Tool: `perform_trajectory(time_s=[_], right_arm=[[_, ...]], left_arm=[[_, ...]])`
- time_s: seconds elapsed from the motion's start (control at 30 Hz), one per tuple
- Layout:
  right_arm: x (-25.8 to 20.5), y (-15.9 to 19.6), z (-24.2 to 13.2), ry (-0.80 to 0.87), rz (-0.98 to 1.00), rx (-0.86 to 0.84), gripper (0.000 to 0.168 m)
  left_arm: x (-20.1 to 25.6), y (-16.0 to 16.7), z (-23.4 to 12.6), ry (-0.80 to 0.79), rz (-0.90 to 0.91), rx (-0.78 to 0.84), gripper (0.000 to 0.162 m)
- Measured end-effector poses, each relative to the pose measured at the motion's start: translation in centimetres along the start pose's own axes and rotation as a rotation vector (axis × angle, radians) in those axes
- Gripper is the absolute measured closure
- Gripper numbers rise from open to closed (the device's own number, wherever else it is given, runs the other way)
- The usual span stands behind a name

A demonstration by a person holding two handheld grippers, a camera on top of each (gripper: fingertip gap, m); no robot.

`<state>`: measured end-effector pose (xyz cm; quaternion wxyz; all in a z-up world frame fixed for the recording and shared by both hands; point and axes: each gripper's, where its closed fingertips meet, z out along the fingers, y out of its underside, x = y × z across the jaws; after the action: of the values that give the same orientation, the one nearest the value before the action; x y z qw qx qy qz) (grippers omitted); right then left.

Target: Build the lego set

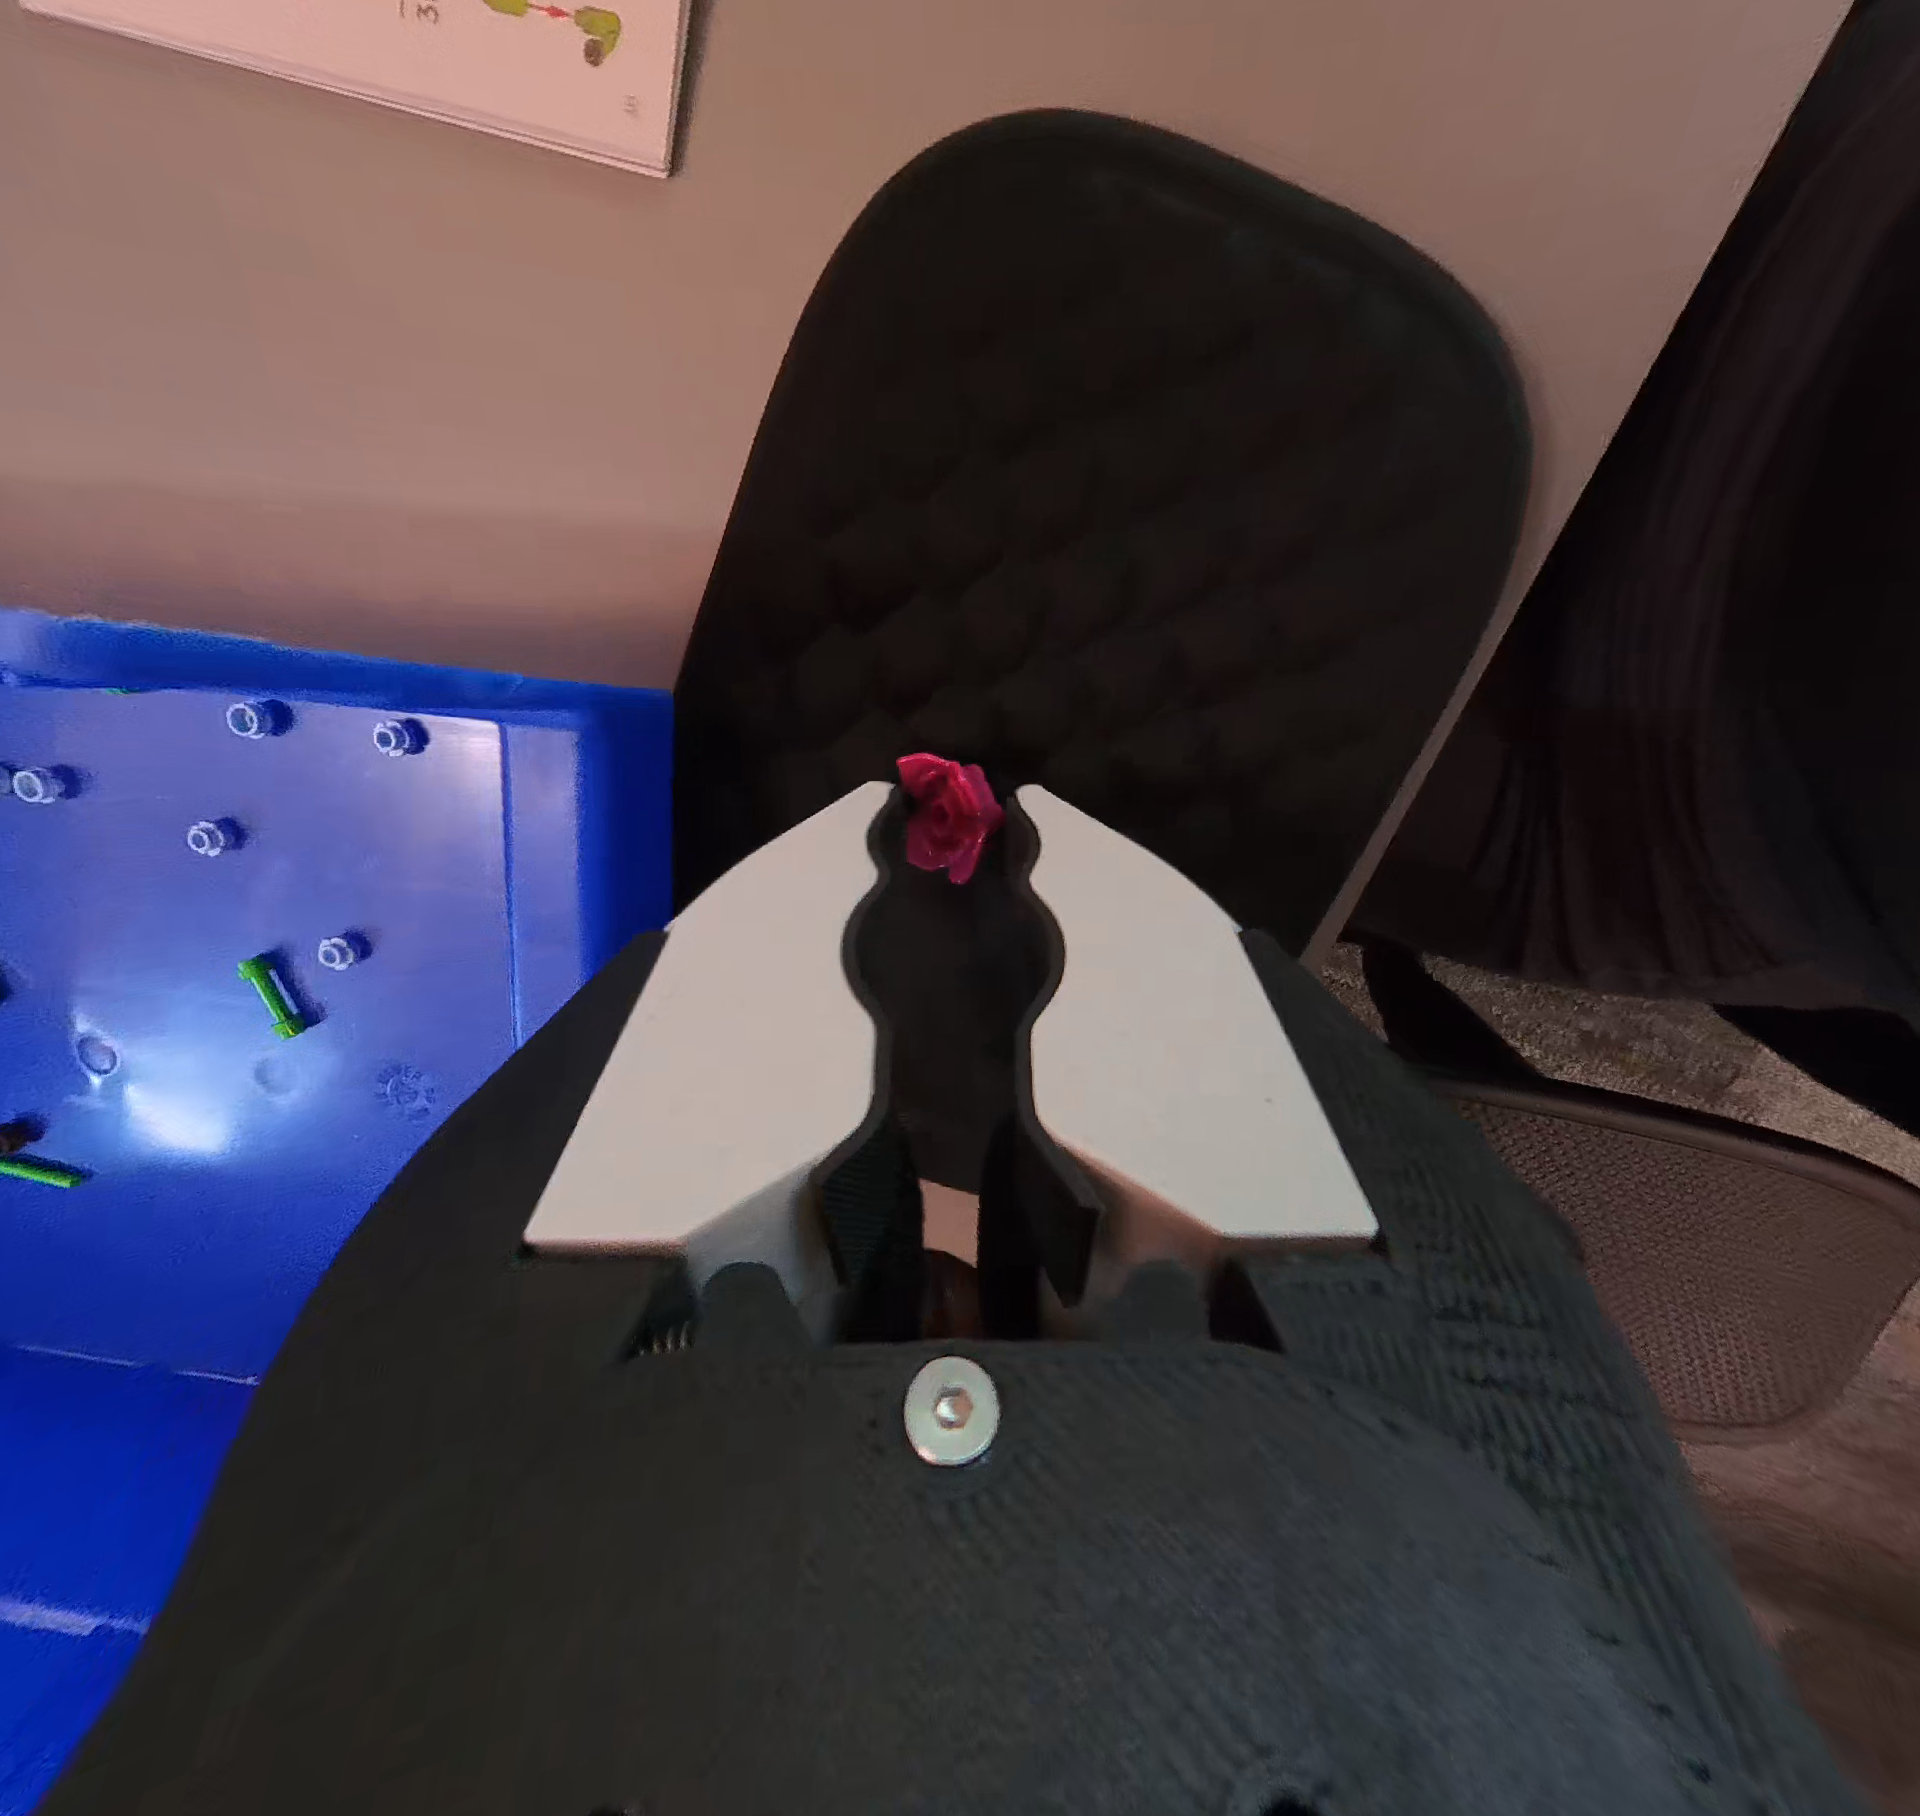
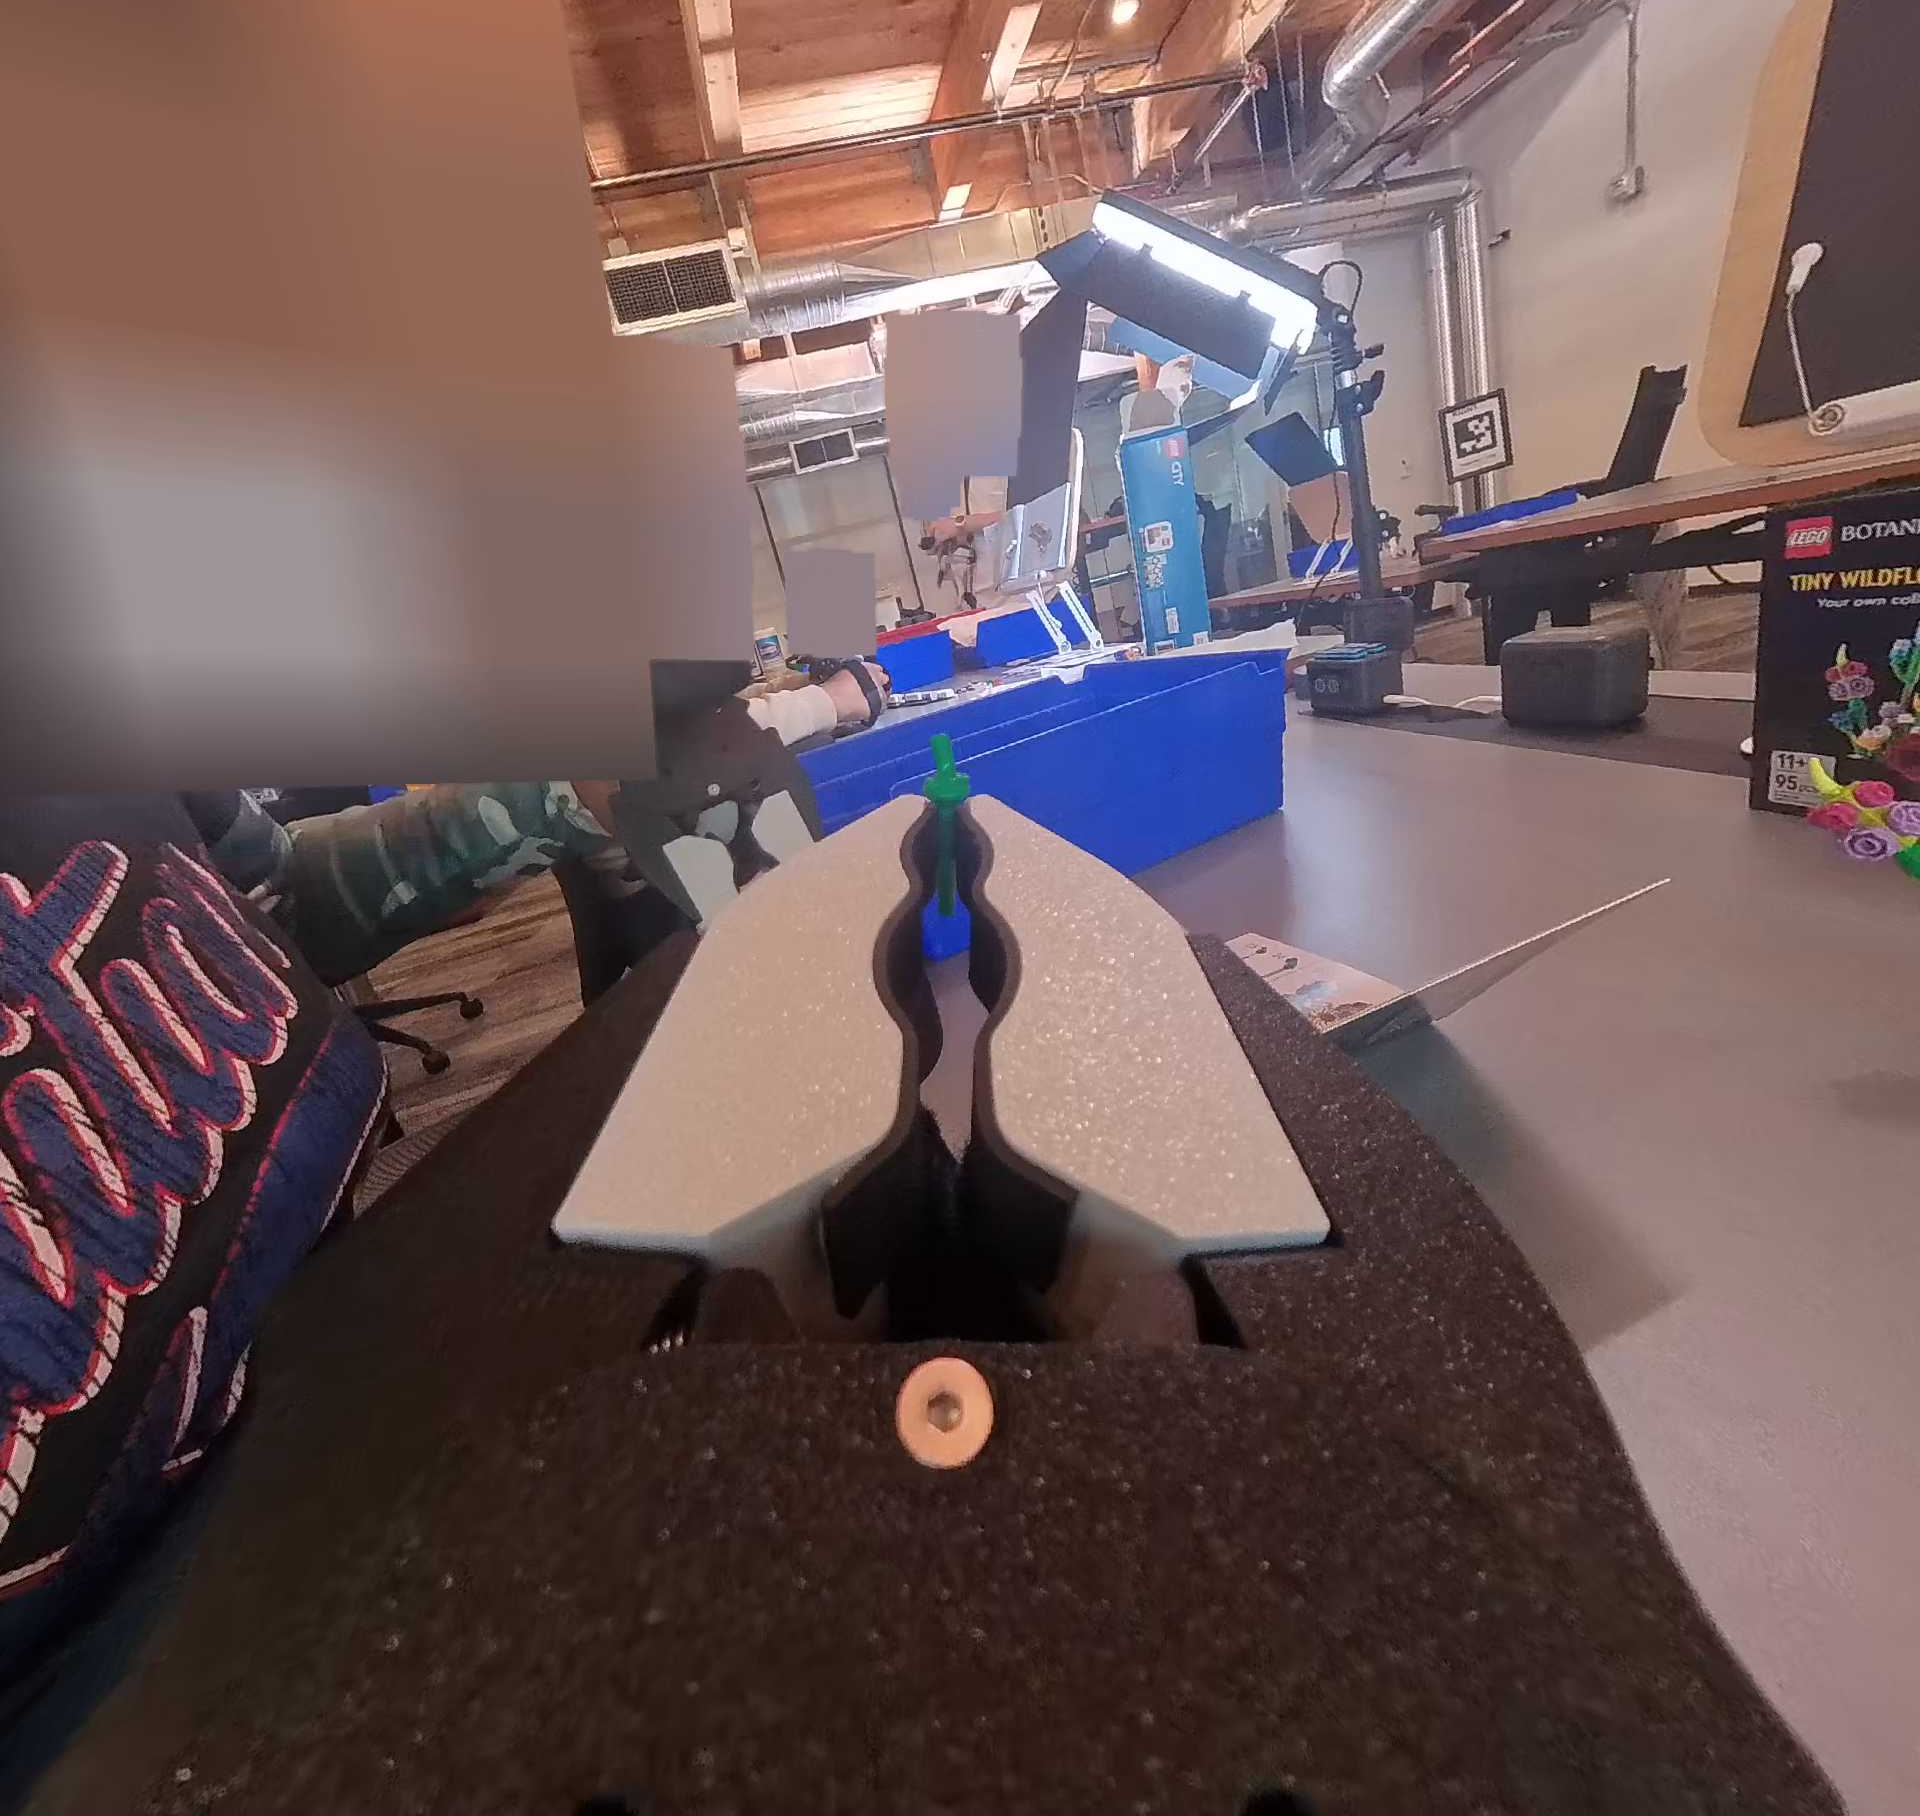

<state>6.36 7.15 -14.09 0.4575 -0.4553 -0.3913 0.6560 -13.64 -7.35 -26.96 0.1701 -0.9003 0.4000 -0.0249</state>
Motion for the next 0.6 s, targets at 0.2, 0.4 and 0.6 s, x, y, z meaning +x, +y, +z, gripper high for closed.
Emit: perform_trajectory(time_s=[0.2, 0.4, 0.6], right_arm=[[-0.3, 0.5, 0.3, -0.011, -0.021, -0.035, 0.166], [-0.4, 0.6, 0.4, -0.012, -0.034, -0.041, 0.166], [-0.4, 0.6, 0.4, -0.010, -0.047, -0.044, 0.166]], left_arm=[[-1.0, -4.0, -2.2, -0.058, -0.143, 0.366, 0.144], [-2.5, -2.5, -1.7, -0.402, 0.146, 0.184, 0.144], [-0.1, -2.1, -0.2, -0.221, 0.091, 0.096, 0.140]])
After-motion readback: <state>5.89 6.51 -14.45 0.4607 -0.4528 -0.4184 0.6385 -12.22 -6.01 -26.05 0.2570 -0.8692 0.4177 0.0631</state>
